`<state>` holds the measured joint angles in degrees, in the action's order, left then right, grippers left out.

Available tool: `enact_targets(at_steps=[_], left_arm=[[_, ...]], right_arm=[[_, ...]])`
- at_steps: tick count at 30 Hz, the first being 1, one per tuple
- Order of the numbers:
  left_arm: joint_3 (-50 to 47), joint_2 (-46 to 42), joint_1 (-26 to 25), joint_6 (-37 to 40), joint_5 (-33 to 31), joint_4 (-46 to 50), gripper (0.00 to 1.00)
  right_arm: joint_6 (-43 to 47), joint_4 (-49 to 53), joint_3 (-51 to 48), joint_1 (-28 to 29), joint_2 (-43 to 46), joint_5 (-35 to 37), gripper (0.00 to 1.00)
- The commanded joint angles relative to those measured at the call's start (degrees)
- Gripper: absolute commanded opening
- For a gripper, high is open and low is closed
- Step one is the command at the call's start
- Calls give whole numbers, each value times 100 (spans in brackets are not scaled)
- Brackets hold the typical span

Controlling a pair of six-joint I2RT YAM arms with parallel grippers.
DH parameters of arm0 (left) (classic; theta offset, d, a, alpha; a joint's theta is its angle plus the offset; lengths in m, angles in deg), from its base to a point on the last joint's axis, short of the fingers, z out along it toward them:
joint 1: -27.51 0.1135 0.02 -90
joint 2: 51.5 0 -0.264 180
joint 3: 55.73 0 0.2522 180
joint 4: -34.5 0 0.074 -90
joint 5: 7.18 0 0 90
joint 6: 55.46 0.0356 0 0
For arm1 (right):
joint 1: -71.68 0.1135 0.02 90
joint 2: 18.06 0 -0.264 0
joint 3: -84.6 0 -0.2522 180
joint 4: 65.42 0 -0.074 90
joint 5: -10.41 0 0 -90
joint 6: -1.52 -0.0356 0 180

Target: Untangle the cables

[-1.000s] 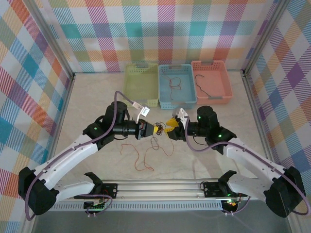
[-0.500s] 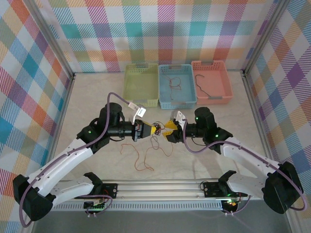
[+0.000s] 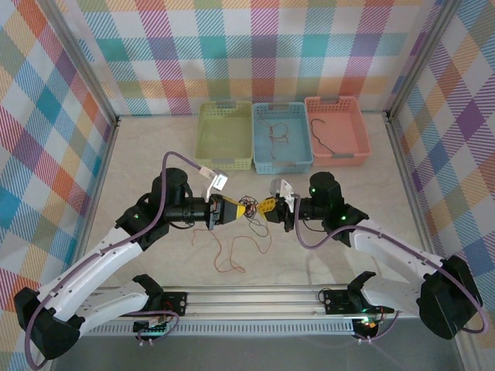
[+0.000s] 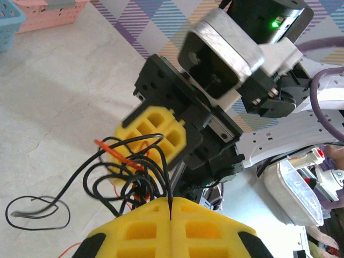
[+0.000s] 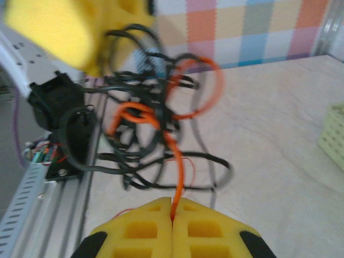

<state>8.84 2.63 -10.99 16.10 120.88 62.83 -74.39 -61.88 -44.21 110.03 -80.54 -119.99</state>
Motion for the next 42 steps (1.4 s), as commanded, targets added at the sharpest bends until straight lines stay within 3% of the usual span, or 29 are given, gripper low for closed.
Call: enact_targets(at_steps=[1, 8, 13, 18, 20, 23, 25, 26, 28, 29, 31, 36, 42], left_arm=[[-48, -60, -52, -60, 102, -250, 0], [-71, 0, -70, -123, 179, -340, 0], [-88, -66, -69, -65, 157, -187, 0], [-226, -209, -68, -46, 44, -94, 0], [-243, -240, -65, -64, 9, -100, 0], [-216, -266, -65, -38, -18, -51, 0], [-211, -273, -69, -23, -52, -51, 0], [-207, -278, -69, -32, -87, -68, 0], [-220, -287, -70, -68, -181, -85, 0], [-225, -301, -69, -79, -250, -81, 0], [-255, -337, -70, -86, -388, -85, 0], [-437, -459, -69, -329, -685, -477, 0], [-779, -531, -75, -684, -1075, -1162, 0]], right_arm=[[381, 33, 90, 191, 137, -471, 0], [623, 398, 330, 431, -27, 156, 0], [478, 39, 16, 413, 357, 1735, 0], [293, 34, -47, 385, 533, 2579, 0], [365, 22, -128, 366, 602, 2322, 0], [516, 162, -116, 366, 629, 1374, 0], [479, 197, -96, 366, 609, 1223, 0], [395, 236, -59, 366, 580, 1425, 9], [285, 403, 64, 366, 577, 1795, 48], [222, 473, 104, 366, 614, 1927, 56], [114, 493, 109, 362, 771, 1979, 61], [-449, 244, 2, 366, 1261, 1553, 48], [-1623, -737, -64, 413, 955, 1057, 21]])
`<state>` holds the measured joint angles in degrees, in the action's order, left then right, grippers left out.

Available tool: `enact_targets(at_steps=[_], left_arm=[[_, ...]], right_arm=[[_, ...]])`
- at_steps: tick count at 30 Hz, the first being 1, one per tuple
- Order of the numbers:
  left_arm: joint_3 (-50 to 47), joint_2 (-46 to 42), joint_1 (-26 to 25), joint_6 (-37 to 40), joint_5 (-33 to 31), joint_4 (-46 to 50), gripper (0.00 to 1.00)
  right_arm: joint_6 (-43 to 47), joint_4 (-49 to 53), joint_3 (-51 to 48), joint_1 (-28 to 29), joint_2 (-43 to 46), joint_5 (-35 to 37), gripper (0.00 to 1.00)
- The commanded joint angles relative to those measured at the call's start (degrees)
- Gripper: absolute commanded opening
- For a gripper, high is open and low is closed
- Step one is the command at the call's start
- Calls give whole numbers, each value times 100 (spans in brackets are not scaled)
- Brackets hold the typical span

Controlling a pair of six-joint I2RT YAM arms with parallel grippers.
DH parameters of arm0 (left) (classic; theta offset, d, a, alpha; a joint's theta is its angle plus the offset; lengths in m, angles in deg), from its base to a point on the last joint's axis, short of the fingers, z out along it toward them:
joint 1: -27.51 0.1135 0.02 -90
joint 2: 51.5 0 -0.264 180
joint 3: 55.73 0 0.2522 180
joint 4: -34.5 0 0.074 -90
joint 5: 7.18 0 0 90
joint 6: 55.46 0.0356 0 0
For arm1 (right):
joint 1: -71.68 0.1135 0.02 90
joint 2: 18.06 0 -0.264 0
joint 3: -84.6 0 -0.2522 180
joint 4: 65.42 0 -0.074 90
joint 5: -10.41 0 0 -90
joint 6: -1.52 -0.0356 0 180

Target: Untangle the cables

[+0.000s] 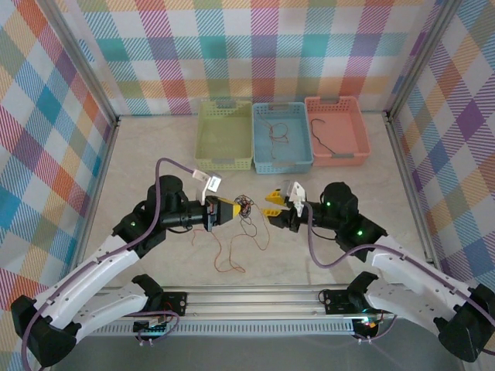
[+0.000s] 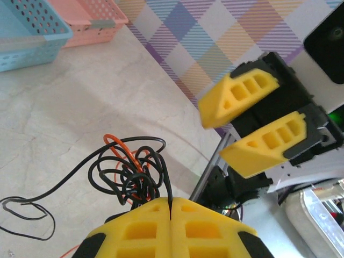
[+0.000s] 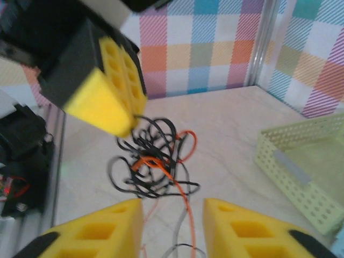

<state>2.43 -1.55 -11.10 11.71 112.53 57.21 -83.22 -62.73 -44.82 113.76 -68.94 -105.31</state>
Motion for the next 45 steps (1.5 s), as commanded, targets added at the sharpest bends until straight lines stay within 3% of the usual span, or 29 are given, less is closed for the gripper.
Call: enact_targets(at_steps=[1, 5, 7, 24, 45], left_arm=[[-169, -109, -68, -283, -276, -688, 0], [-248, -124, -68, -386, -330, -902, 0], [-248, -128, -67, -406, -343, -921, 0], [-331, -145, -109, -473, -212, -1032, 0], [-480, -164, -173, -752, -194, -1524, 0]], right_arm=[[-882, -748, 55, 62, -333, -419, 16], [-1204, -1060, 226, 94, -844, -523, 3], [-1247, -1143, 292, 132, -1039, -680, 3], [-1527, -1429, 480, 194, -1483, -258, 30], [-1425, -1366, 520, 195, -1847, -596, 44]])
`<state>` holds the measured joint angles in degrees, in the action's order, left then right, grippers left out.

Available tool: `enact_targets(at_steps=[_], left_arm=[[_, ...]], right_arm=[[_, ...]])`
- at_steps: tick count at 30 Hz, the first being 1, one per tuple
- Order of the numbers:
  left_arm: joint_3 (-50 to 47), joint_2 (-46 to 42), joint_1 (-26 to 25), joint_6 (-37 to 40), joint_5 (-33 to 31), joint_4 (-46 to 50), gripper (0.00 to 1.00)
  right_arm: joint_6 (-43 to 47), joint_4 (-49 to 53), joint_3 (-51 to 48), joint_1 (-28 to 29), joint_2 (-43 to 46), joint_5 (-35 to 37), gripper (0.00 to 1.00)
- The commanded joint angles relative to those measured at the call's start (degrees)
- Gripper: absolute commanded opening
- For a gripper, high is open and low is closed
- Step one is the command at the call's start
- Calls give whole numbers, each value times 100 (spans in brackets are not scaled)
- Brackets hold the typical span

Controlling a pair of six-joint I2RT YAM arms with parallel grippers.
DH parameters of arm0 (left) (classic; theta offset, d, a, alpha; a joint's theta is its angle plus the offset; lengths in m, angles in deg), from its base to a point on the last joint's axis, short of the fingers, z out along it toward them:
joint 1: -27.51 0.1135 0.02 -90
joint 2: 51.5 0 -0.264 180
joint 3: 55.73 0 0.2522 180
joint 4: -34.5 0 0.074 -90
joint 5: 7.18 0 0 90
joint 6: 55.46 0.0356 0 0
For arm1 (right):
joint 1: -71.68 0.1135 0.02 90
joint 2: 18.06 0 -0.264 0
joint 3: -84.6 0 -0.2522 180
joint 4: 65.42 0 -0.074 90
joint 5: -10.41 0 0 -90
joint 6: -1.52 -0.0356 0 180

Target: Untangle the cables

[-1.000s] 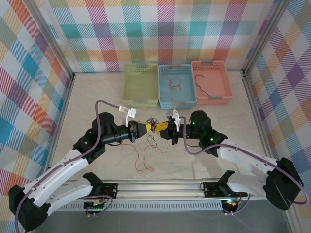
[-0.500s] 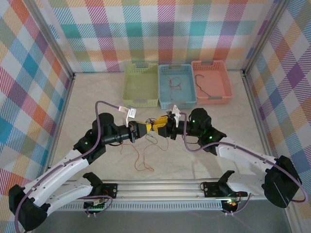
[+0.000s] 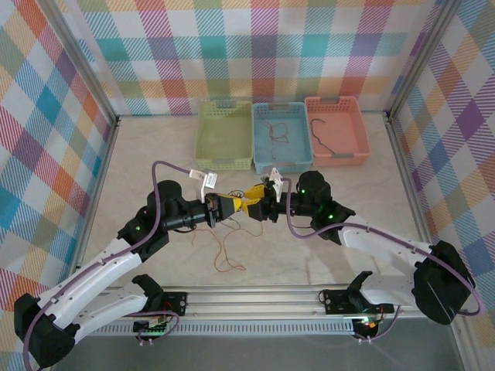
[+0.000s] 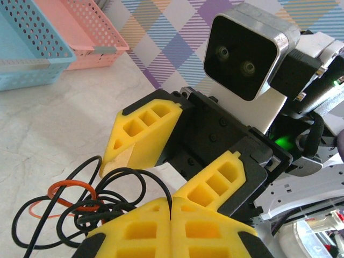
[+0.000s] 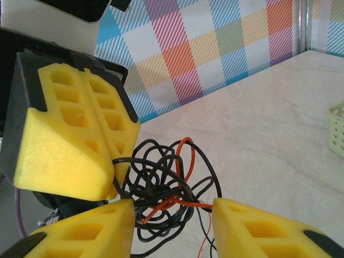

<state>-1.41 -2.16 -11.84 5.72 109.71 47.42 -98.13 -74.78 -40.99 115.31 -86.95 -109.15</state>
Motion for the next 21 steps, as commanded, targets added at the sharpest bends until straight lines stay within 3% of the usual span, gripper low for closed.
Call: enact_targets(at_steps=[1, 21], left_arm=[[-117, -101, -105, -191, 79, -627, 0], [-611, -210, -295, -1185, -115, -2288, 0]], right_arm=[[74, -163, 137, 40, -68, -247, 44], [-382, -924, -94, 41, -2, -795, 50]])
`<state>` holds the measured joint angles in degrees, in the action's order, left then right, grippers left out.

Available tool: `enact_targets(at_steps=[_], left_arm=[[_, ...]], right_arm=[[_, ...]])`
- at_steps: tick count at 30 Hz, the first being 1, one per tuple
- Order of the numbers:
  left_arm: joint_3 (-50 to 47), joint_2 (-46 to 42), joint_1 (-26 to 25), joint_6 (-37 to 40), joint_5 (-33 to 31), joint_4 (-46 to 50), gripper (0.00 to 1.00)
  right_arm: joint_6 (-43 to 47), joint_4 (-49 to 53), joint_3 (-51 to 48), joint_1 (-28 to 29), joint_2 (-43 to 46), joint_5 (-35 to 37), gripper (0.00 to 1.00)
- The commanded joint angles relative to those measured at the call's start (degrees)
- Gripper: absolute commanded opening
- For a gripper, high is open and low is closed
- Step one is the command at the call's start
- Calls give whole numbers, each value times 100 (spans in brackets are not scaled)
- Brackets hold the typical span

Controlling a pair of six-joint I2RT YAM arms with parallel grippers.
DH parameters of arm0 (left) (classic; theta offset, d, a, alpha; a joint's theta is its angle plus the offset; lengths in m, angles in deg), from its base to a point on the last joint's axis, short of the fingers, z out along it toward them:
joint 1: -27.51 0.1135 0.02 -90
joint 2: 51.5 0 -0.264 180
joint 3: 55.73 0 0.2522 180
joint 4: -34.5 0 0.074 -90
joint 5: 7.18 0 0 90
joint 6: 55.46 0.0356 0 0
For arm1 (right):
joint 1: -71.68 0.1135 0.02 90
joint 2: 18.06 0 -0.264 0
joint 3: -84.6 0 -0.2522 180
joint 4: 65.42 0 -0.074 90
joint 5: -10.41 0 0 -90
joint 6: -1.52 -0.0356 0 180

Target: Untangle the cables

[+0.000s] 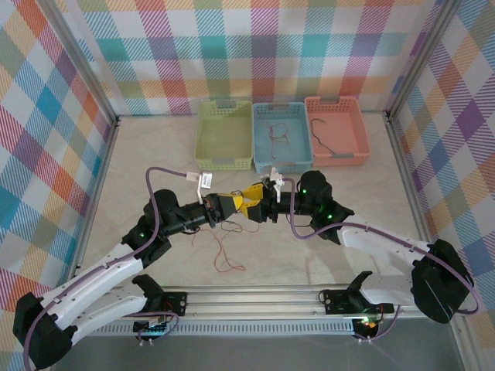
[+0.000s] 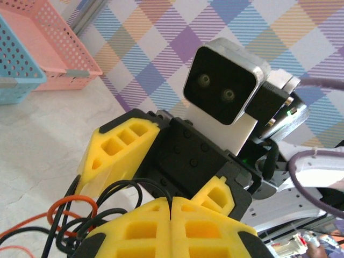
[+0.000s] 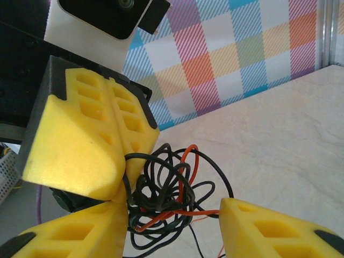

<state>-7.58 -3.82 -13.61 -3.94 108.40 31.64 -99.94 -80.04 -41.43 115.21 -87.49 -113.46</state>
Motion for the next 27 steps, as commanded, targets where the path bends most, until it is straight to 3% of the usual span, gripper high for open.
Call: enact_targets(at_steps=[1, 8, 15, 18, 22, 27], left_arm=[[15, -41, -153, -255, 19, -782, 0], [147, 30, -274, -342, 89, -874, 0], [199, -269, -300, -112, -74, -387, 0], [251, -557, -297, 111, -352, 118, 0], [390, -934, -296, 482, -949, 1096, 0], [379, -1231, -284, 690, -1460, 1650, 0]], right_arm=[[-269, -481, -39, 53, 45, -420, 50], [-510, -958, 11, 68, 47, -555, 47], [-153, -595, -42, 67, 285, -312, 10], [188, -278, -227, 58, 580, -97, 0], [539, -4, -596, 12, 1123, 363, 0], [677, 156, -907, -180, 1674, 562, 0]])
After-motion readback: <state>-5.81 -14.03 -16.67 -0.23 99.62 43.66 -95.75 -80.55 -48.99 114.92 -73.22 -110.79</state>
